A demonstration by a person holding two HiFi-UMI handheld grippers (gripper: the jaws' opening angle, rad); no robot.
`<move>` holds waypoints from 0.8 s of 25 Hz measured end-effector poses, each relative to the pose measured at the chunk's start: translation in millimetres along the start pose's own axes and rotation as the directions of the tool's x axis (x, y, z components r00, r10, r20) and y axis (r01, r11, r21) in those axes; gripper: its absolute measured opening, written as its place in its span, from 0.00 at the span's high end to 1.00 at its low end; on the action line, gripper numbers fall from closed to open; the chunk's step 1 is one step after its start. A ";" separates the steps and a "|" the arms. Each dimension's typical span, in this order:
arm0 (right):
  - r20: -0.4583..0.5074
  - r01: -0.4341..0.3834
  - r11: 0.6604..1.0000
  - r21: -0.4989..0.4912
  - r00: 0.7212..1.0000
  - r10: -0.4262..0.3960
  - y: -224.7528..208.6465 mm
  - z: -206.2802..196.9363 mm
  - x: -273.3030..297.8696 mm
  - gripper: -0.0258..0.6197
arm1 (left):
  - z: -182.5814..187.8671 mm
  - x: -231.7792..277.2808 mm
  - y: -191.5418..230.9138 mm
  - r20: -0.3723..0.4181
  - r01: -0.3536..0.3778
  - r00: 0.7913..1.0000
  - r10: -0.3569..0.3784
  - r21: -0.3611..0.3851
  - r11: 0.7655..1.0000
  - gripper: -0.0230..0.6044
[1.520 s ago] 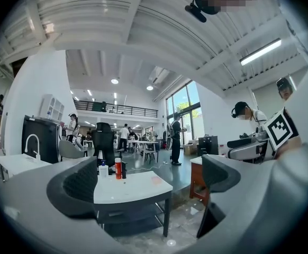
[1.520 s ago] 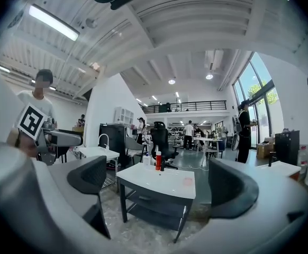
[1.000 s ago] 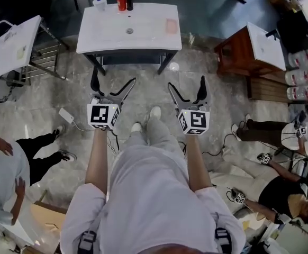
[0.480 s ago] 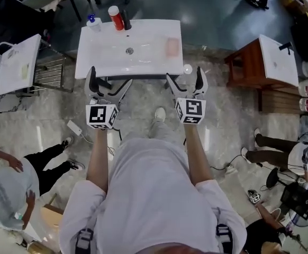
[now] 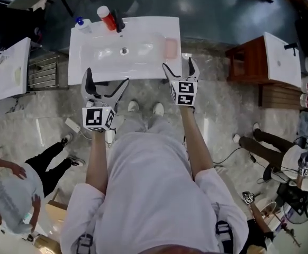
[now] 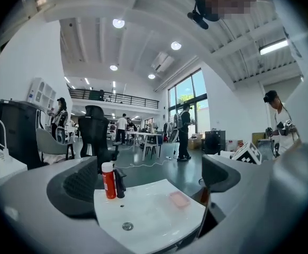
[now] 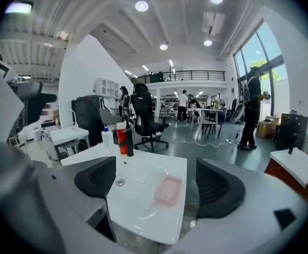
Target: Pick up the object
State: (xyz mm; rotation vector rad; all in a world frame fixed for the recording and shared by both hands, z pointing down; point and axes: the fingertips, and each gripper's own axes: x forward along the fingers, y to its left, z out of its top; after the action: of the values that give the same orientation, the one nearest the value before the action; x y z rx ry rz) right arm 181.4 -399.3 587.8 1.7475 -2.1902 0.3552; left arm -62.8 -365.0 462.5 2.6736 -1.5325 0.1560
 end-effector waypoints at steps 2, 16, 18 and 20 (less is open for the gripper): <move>-0.075 0.017 1.000 0.021 0.997 -0.016 -5.4 -23.6 29.3 0.24 | -3.7 1.9 5.7 -0.014 0.011 1.000 -0.011 -0.001 1.000 0.02; -0.491 0.039 0.999 -0.002 0.870 -0.035 -9.4 -140.0 167.8 0.37 | -29.2 -11.2 37.3 -0.106 -0.002 0.994 -0.002 -0.037 0.999 0.02; -0.520 0.035 0.999 -0.029 0.853 -0.045 -8.2 -145.8 180.0 0.39 | -30.8 -13.1 44.7 -0.110 -0.012 0.994 0.007 -0.041 0.999 0.02; -0.541 0.041 0.998 -0.043 0.839 -0.058 -6.4 -150.3 189.8 0.41 | -32.7 -16.3 52.2 -0.113 -0.023 0.993 0.017 -0.048 0.999 0.02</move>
State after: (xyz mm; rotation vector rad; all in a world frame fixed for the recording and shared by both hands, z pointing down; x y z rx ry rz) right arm 162.6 -513.2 800.7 1.4500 -1.7252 0.7057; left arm -118.0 -374.2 493.0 2.5648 -1.5103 0.2614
